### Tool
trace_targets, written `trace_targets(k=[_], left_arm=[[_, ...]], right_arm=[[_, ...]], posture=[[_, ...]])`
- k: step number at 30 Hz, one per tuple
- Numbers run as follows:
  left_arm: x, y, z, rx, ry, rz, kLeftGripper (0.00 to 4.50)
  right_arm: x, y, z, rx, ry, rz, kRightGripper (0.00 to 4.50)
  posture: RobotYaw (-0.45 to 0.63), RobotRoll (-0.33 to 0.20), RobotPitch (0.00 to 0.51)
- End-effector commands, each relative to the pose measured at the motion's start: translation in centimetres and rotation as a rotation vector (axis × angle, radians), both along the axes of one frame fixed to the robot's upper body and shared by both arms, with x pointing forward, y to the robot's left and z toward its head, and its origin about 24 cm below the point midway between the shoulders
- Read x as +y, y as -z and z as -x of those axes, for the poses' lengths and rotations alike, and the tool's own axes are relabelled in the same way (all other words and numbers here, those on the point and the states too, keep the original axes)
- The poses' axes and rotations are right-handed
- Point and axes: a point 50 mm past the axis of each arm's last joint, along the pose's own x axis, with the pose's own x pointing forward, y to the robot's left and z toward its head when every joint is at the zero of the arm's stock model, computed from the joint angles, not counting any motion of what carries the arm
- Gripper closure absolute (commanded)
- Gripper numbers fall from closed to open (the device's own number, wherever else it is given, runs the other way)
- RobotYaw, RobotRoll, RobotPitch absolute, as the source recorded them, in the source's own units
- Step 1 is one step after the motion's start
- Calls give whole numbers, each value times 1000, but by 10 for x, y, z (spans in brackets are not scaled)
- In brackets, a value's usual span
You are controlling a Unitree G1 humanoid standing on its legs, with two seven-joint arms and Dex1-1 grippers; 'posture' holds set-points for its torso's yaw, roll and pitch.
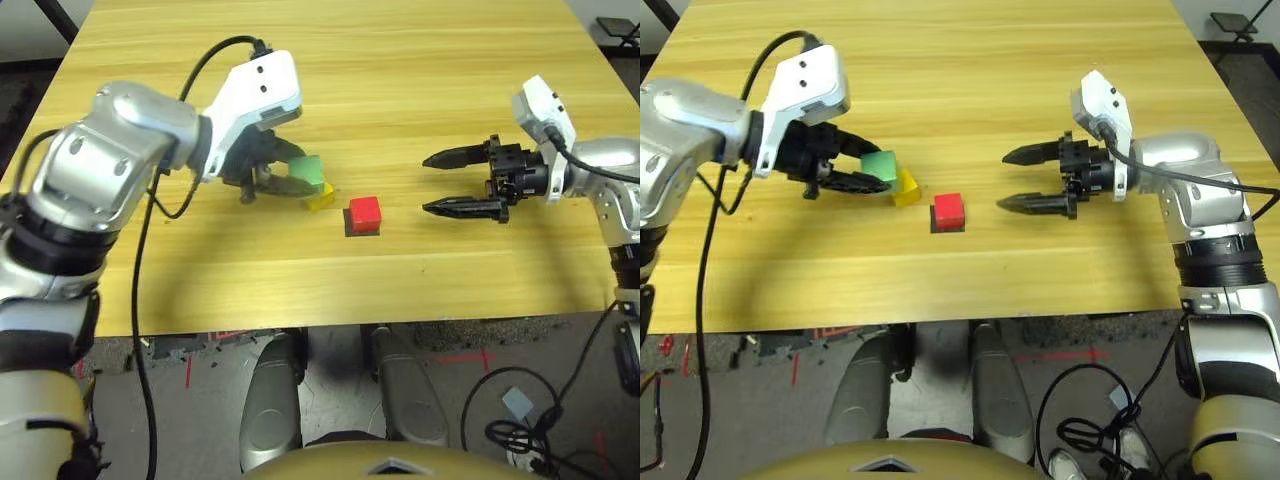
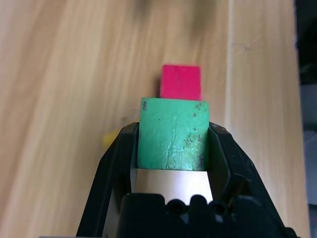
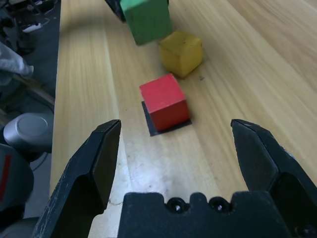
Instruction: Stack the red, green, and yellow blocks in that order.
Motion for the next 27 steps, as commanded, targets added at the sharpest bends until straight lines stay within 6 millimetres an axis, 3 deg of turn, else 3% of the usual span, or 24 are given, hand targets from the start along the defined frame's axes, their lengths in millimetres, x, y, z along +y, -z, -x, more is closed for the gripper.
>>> trace_targets(k=[1,13,27], left_arm=[[-12,2,-4,-5,32,-5,2440],[-46,12,-10,28,50,47,2440],[-54,28,1,75,85,17,2440]], right_arm=[[0,-2,7,-9,-19,-8,0],[-6,-4,12,-43,-22,16,0],[-5,-4,12,-45,-8,9,0]], posture=[[33,79,265],[-16,81,273],[-19,88,278]])
